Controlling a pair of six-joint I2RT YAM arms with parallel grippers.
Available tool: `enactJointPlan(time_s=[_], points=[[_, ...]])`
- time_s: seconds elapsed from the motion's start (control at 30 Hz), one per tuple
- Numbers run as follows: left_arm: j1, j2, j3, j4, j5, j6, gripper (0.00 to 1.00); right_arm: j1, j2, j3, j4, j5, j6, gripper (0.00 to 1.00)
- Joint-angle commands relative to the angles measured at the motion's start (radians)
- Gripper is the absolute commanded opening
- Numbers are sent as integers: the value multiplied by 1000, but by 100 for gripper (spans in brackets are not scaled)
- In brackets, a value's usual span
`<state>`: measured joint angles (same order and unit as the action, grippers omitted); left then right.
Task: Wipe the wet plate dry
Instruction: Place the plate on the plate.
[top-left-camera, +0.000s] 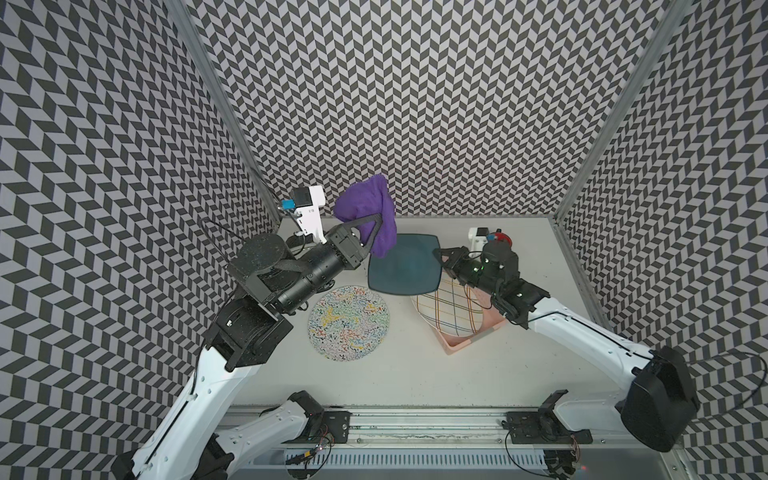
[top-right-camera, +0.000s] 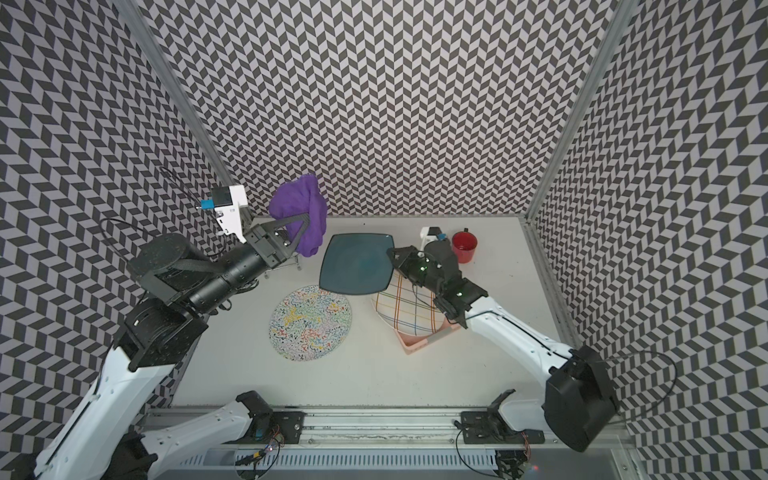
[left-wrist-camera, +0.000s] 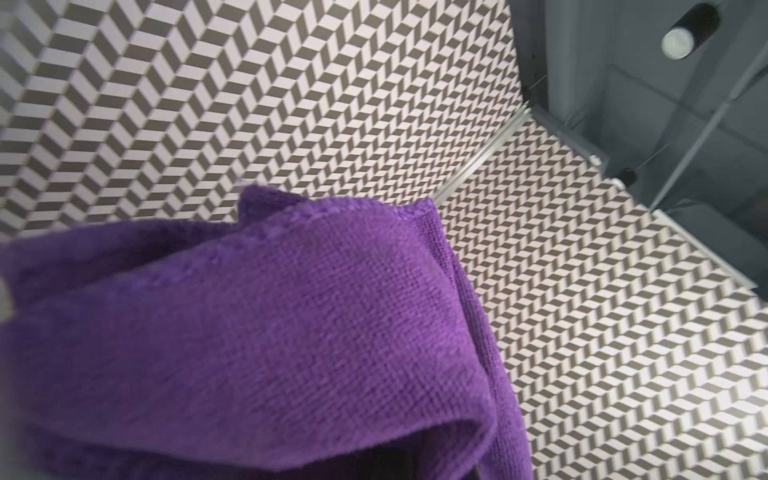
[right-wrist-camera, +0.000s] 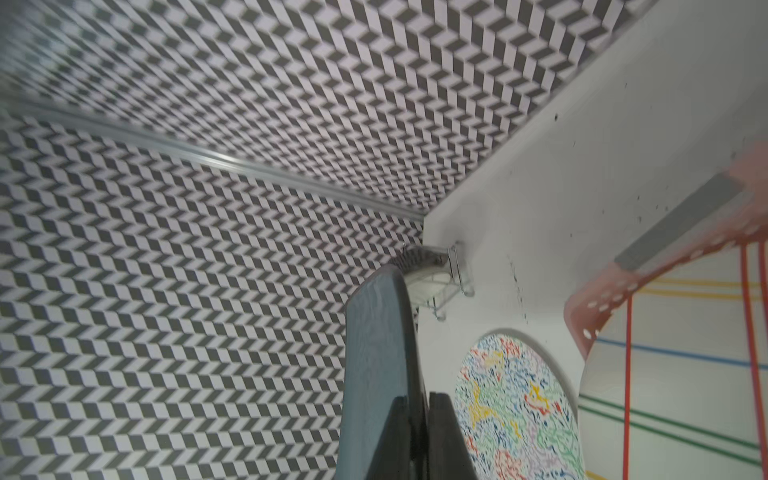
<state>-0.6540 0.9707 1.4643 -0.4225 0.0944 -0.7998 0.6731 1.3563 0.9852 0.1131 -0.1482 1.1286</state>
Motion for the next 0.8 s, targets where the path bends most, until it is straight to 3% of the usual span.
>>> enactJointPlan(time_s=[0.0,0.33,0.77], points=[[5,-18,-69,-109,-95,115,0,94,15,21,177,77,-28,0],[5,-85,-198,-107,-118,129,0,243,279,58,349,211,-65,0],[5,-108,-188,-154,-113,147,0,318,602,178,411,208,-85,0]])
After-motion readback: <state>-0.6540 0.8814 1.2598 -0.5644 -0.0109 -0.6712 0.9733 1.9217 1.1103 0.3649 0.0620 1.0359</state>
